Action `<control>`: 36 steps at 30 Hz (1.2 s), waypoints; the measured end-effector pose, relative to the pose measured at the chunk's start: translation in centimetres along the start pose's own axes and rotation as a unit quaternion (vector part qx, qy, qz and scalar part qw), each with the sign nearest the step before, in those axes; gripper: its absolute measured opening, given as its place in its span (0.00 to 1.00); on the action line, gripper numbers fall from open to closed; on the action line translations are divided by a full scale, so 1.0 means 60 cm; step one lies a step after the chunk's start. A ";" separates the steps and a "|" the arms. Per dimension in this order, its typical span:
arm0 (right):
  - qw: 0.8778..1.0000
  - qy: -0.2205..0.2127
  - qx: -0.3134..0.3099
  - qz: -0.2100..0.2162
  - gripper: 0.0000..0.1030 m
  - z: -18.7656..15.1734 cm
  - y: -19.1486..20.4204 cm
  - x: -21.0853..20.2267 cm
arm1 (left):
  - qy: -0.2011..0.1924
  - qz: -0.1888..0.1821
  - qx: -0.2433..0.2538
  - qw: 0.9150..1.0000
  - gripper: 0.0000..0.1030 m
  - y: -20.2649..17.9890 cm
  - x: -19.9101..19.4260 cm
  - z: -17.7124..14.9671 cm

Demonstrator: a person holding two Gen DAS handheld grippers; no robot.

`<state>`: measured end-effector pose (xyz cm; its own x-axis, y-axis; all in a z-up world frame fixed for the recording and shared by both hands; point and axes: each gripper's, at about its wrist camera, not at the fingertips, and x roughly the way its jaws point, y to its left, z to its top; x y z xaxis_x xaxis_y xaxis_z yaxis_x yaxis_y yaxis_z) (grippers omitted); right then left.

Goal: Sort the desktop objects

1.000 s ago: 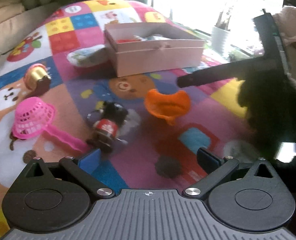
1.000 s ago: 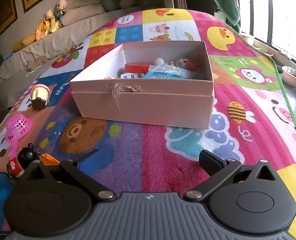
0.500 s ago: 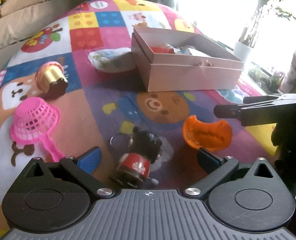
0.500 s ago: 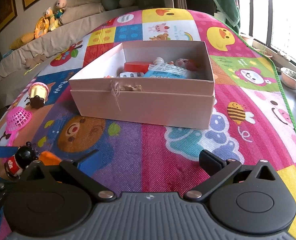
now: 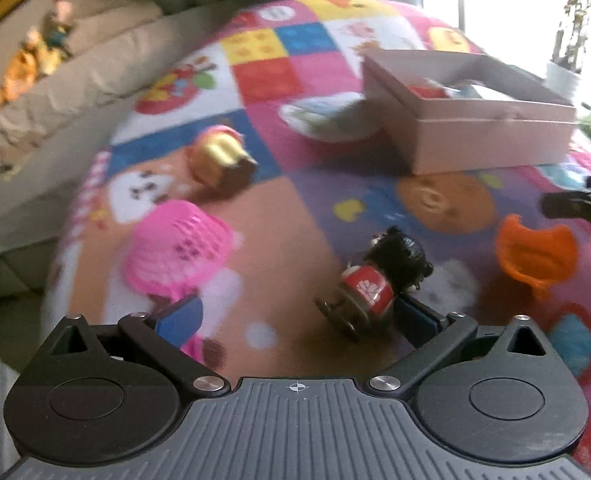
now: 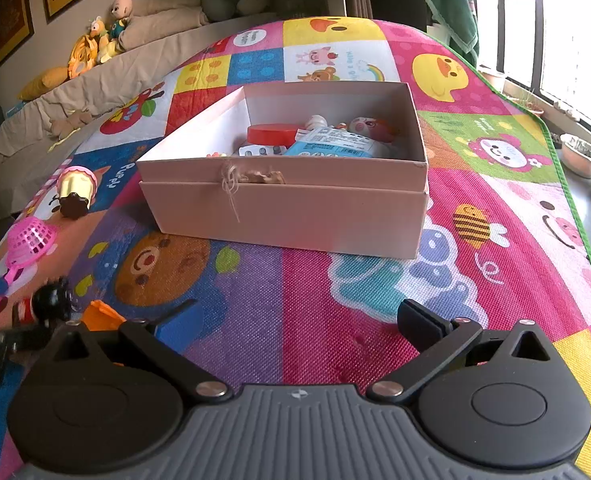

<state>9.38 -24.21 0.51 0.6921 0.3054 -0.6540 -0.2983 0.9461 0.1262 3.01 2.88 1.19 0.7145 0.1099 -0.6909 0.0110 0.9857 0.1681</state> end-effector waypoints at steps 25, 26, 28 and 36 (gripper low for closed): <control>1.000 0.000 0.001 -0.001 1.00 0.000 0.000 0.000 | -0.005 -0.168 -0.059 0.984 1.00 -0.055 0.027 0.038; 1.000 0.000 0.001 0.000 1.00 0.000 0.000 0.001 | -0.007 -0.162 -0.053 0.985 1.00 -0.058 0.031 0.040; 1.000 -0.001 0.003 0.002 1.00 0.001 -0.001 0.000 | -0.013 -0.150 -0.037 0.988 1.00 -0.063 0.034 0.044; 0.999 -0.010 0.031 0.023 1.00 0.008 -0.017 -0.015 | -0.031 -0.117 -0.032 0.992 1.00 -0.023 -0.001 0.016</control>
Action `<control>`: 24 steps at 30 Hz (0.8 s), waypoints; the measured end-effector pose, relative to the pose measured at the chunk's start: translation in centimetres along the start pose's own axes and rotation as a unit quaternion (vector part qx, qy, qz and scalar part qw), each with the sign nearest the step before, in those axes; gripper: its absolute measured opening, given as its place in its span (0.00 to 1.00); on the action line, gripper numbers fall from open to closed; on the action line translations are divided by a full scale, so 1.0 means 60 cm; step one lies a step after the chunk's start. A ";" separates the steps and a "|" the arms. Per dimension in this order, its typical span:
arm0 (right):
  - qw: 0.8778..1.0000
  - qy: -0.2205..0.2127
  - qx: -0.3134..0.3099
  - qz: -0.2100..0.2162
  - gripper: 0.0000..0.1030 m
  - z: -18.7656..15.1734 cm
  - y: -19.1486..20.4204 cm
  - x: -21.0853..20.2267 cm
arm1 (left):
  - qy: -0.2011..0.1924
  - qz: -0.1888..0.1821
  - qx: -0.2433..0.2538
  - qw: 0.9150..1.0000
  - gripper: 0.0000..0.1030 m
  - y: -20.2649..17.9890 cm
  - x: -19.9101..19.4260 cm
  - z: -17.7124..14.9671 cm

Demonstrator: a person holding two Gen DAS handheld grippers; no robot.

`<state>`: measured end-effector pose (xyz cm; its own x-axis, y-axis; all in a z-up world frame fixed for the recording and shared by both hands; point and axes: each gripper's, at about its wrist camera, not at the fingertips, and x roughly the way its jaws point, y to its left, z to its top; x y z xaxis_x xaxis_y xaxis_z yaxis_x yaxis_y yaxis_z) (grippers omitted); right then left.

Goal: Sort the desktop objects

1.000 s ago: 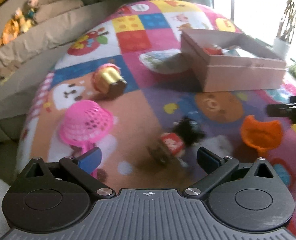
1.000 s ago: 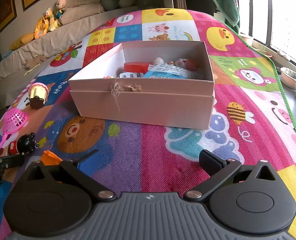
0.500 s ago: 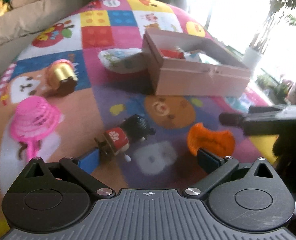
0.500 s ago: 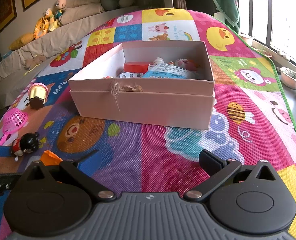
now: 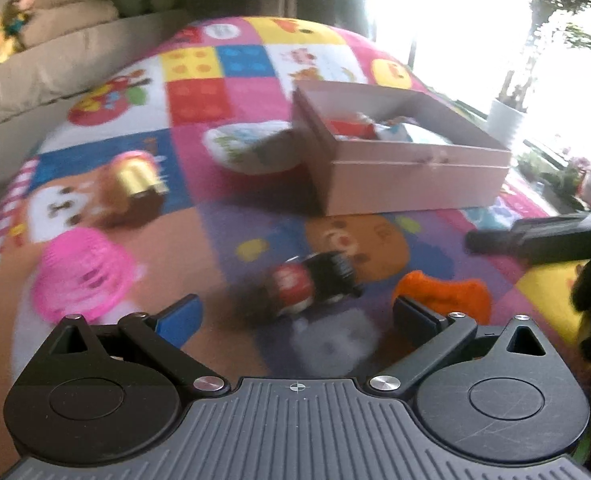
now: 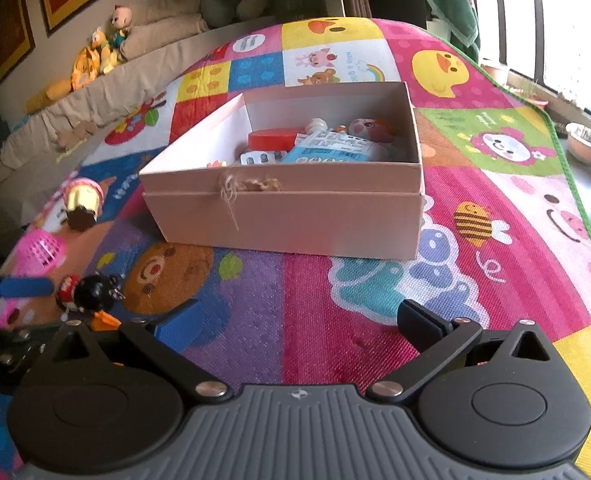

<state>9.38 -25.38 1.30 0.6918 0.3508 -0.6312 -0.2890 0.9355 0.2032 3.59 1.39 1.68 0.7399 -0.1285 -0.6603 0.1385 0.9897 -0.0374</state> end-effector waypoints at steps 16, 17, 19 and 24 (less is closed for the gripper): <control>0.975 0.055 -0.201 0.074 0.43 -0.034 0.158 0.001 | 0.008 0.052 -0.026 0.998 1.00 0.033 -0.017 -0.038; 0.977 0.052 -0.197 0.068 0.43 -0.033 0.150 0.000 | 0.008 0.046 -0.027 0.999 1.00 0.031 -0.017 -0.036; 0.980 0.046 -0.188 0.054 0.43 -0.033 0.136 -0.004 | 0.007 0.027 -0.027 0.999 1.00 0.023 -0.015 -0.027; 0.986 0.036 -0.162 0.010 0.43 -0.028 0.091 -0.007 | -0.003 0.002 -0.004 1.000 1.00 -0.014 0.006 0.005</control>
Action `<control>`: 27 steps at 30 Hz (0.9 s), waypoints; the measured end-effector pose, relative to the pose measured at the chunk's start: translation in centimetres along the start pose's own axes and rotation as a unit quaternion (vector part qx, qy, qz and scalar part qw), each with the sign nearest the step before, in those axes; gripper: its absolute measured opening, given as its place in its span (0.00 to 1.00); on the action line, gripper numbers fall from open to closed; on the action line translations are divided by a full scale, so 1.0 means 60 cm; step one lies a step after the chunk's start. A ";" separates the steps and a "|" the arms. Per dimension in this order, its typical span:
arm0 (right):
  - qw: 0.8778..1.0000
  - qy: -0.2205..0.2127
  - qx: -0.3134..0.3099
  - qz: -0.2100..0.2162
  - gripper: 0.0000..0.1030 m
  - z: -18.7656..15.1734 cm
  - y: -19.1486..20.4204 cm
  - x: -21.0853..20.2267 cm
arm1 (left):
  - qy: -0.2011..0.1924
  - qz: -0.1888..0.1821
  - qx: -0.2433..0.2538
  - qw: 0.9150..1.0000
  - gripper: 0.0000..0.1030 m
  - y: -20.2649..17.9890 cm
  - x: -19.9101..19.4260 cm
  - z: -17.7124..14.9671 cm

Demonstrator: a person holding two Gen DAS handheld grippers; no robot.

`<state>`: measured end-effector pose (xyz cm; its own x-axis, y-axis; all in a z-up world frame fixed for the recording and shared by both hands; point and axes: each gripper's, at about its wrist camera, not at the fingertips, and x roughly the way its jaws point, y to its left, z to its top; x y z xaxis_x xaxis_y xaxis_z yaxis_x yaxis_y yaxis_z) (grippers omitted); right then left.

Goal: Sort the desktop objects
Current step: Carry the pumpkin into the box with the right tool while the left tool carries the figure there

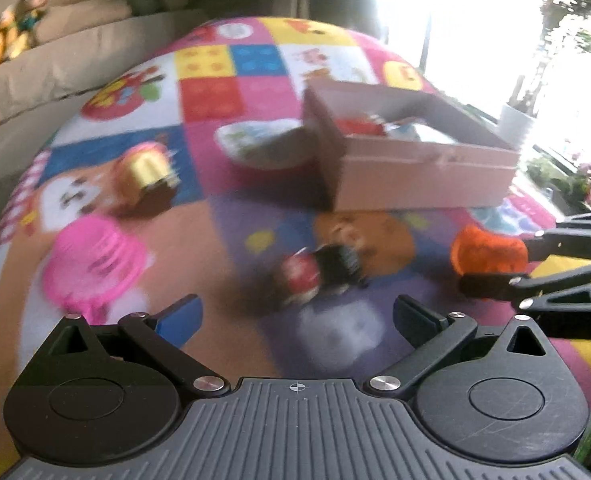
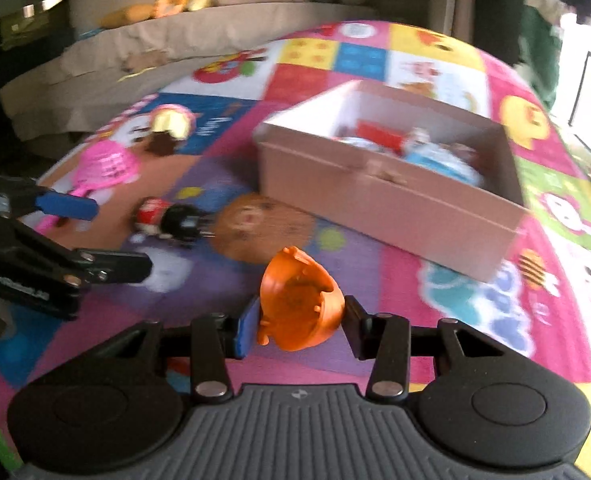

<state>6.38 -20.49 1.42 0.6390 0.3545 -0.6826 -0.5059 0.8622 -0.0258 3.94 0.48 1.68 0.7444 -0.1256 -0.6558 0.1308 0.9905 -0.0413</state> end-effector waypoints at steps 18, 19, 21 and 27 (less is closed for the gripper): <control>1.000 -0.021 -0.001 -0.009 0.57 -0.008 -0.019 -0.003 | 0.023 0.026 0.007 0.999 0.82 -0.020 0.044 0.031; 1.000 -0.020 -0.001 -0.007 0.57 -0.007 -0.018 -0.001 | 0.025 0.024 0.006 0.999 0.80 -0.018 0.044 0.031; 1.000 -0.018 0.001 -0.006 0.57 -0.004 -0.016 0.001 | 0.027 0.021 0.002 0.999 0.74 -0.014 0.045 0.030; 1.000 0.003 0.011 -0.009 0.41 0.006 -0.015 0.004 | 0.017 0.013 0.001 1.000 0.72 -0.009 0.033 0.025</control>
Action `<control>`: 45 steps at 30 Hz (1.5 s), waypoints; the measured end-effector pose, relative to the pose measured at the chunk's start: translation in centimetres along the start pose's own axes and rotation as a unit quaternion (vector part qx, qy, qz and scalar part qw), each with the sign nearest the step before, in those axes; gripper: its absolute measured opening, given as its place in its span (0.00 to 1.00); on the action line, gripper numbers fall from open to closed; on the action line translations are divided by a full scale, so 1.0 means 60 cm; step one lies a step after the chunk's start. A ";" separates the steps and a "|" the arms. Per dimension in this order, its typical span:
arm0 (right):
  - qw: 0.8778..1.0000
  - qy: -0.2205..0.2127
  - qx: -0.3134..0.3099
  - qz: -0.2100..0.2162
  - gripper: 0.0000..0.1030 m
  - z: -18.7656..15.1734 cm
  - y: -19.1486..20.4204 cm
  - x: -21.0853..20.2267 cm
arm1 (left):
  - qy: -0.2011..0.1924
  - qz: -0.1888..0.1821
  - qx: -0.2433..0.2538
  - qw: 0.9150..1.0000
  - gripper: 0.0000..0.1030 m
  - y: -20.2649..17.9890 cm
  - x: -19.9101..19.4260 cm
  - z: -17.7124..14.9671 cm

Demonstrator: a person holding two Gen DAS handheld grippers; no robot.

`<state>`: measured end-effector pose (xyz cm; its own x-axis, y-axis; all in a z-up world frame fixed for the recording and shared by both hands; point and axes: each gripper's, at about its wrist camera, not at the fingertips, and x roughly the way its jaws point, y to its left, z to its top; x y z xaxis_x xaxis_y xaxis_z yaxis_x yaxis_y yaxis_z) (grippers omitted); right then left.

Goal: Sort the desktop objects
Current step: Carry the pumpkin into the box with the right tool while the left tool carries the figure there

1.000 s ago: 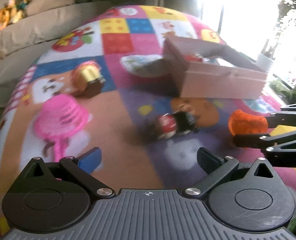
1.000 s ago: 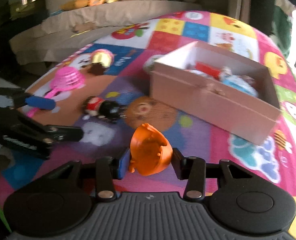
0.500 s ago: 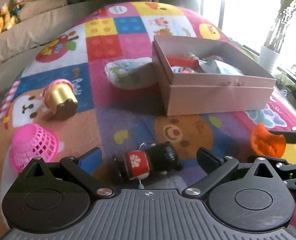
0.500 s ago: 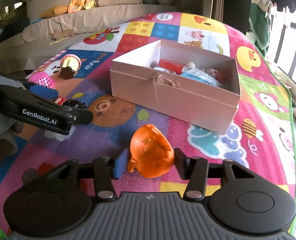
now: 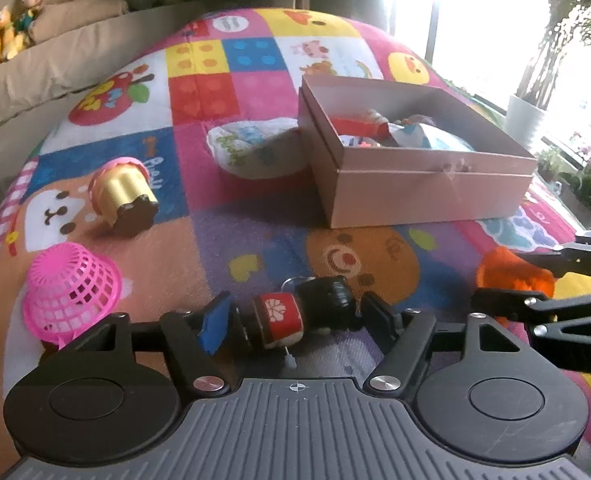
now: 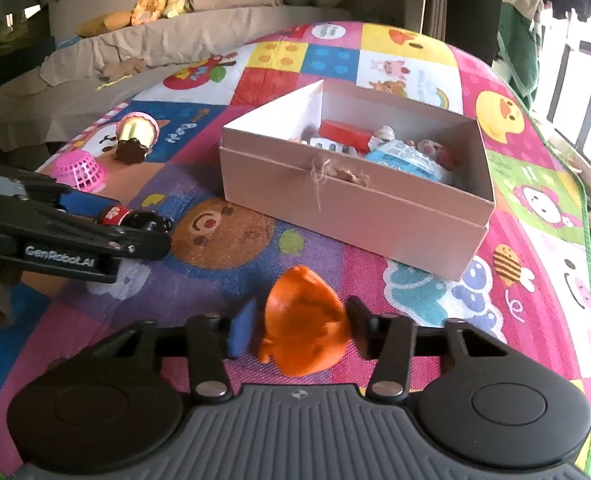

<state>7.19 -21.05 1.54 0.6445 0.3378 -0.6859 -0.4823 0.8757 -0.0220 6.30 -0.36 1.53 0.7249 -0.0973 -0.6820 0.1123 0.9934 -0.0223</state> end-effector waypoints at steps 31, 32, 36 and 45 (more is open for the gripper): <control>0.991 -0.132 0.008 -0.030 0.40 0.179 -0.140 -0.160 | -0.121 -0.048 0.143 0.981 0.72 -0.143 -0.020 0.167; 0.991 -0.131 0.013 -0.031 0.40 0.184 -0.147 -0.149 | -0.122 -0.052 0.141 0.981 0.72 -0.146 -0.007 0.177; 0.992 -0.118 0.033 -0.034 0.40 0.213 -0.174 -0.092 | -0.120 -0.082 0.124 0.982 0.73 -0.145 0.048 0.206; 0.997 -0.065 0.044 -0.020 0.40 0.232 -0.194 0.004 | -0.107 -0.059 0.069 0.990 0.94 -0.064 0.027 0.137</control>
<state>21.23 -26.38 11.74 0.7365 0.3396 -0.5850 -0.4045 0.9143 0.0216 12.62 -4.82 6.53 0.8270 -0.2367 -0.5100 0.2849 0.9584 0.0172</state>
